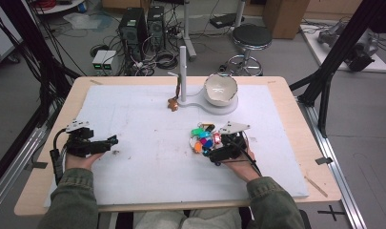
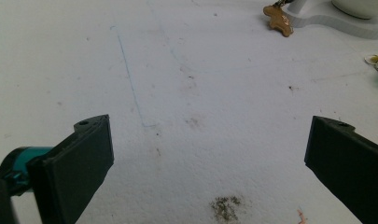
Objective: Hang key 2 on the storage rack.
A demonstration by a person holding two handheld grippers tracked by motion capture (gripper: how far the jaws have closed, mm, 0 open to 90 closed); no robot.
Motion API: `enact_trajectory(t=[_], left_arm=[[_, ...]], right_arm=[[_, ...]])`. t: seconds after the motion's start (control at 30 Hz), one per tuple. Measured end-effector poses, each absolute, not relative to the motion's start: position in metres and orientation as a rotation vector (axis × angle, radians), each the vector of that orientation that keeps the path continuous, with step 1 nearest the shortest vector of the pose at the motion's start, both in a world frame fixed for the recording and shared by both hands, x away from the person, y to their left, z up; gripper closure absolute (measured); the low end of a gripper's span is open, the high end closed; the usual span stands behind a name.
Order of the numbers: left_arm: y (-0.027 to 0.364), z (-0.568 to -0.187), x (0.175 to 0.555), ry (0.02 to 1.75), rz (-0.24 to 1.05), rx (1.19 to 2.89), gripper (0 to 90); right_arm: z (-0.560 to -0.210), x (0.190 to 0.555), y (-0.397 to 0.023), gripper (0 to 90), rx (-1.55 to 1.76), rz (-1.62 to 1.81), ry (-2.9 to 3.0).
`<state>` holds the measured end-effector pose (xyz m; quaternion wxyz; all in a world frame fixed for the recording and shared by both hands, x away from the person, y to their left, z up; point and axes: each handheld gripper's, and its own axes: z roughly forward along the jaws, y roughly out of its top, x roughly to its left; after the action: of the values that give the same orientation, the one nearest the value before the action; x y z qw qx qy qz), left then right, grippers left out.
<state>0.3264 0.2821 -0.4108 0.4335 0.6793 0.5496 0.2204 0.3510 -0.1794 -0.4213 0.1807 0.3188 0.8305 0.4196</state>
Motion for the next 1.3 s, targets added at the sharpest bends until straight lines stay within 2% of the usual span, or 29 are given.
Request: enact_trajectory(t=[0.4, 0.83, 0.9, 0.97, 1.0, 1.07, 1.1, 1.3], left_arm=[[0.283, -0.412, 0.326, 1.374, 0.547, 1.704, 1.7], [0.282, -0.413, 0.327, 1.379, 0.55, 1.705, 1.7], [0.282, -0.413, 0.327, 1.379, 0.549, 1.705, 1.6], [0.282, -0.413, 0.328, 1.377, 0.549, 1.704, 1.7], [0.282, -0.413, 0.328, 1.378, 0.549, 1.701, 1.7], [0.282, -0.413, 0.328, 1.379, 0.546, 1.7, 1.7], [0.282, -0.413, 0.328, 1.379, 0.545, 1.697, 1.7], [0.282, -0.414, 0.33, 1.378, 0.54, 1.693, 1.7]], right_arm=[[-0.433, 0.353, -0.155, 0.6, 0.817, 1.142, 2.481], [-0.443, 0.356, -0.13, 7.9, 0.77, 1.089, 2.551], [-0.444, 0.358, -0.128, 23.3, 0.749, 1.089, 2.574], [-0.445, 0.358, -0.126, 30.2, 0.743, 1.076, 2.563], [-0.443, 0.357, -0.126, 44.5, 0.745, 1.07, 2.554], [-0.44, 0.357, -0.124, 62.4, 0.757, 1.016, 2.531], [-0.439, 0.356, -0.123, 76.8, 0.758, 1.027, 2.53], [-0.435, 0.35, -0.117, 77.8, 0.755, 0.955, 2.511]])
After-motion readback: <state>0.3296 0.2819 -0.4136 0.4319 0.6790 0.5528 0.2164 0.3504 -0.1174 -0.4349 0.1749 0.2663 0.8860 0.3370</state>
